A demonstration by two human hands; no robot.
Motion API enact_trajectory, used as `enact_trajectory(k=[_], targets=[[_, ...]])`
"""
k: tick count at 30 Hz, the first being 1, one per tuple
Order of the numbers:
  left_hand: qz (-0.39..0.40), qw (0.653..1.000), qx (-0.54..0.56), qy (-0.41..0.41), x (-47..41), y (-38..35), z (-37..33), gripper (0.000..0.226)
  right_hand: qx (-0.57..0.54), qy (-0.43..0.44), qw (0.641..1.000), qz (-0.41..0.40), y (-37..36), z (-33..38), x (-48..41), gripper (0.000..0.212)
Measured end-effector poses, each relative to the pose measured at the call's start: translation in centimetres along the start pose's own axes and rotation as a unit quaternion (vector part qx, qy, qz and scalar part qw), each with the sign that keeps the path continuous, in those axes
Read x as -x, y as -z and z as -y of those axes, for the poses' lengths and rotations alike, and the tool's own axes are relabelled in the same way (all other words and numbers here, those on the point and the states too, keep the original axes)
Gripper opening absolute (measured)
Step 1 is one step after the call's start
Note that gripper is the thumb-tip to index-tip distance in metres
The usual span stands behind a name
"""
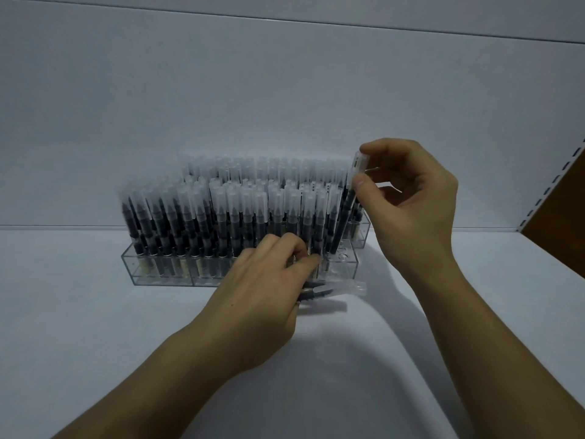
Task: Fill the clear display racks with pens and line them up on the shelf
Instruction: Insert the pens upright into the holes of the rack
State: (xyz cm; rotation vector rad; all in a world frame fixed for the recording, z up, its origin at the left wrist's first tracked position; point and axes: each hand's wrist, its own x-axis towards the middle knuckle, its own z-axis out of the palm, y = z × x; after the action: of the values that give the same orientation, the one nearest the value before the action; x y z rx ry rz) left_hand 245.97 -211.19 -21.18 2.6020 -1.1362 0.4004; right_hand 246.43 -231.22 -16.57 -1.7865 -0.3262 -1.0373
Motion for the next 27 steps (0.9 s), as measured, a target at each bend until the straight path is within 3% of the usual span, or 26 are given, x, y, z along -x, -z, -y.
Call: enact_trajectory(k=[21, 27], targets=[[-0.006, 1.000, 0.022, 0.001, 0.1, 0.4, 0.0, 0.045, 0.123, -0.005, 0.988, 0.098, -0.2, -0.5, 0.5, 0.026], [-0.044, 0.989, 0.139, -0.004, -0.1, 0.6, 0.8, 0.039, 0.140, 0.003, 0.982, 0.126, 0.0, -0.7, 0.5, 0.029]])
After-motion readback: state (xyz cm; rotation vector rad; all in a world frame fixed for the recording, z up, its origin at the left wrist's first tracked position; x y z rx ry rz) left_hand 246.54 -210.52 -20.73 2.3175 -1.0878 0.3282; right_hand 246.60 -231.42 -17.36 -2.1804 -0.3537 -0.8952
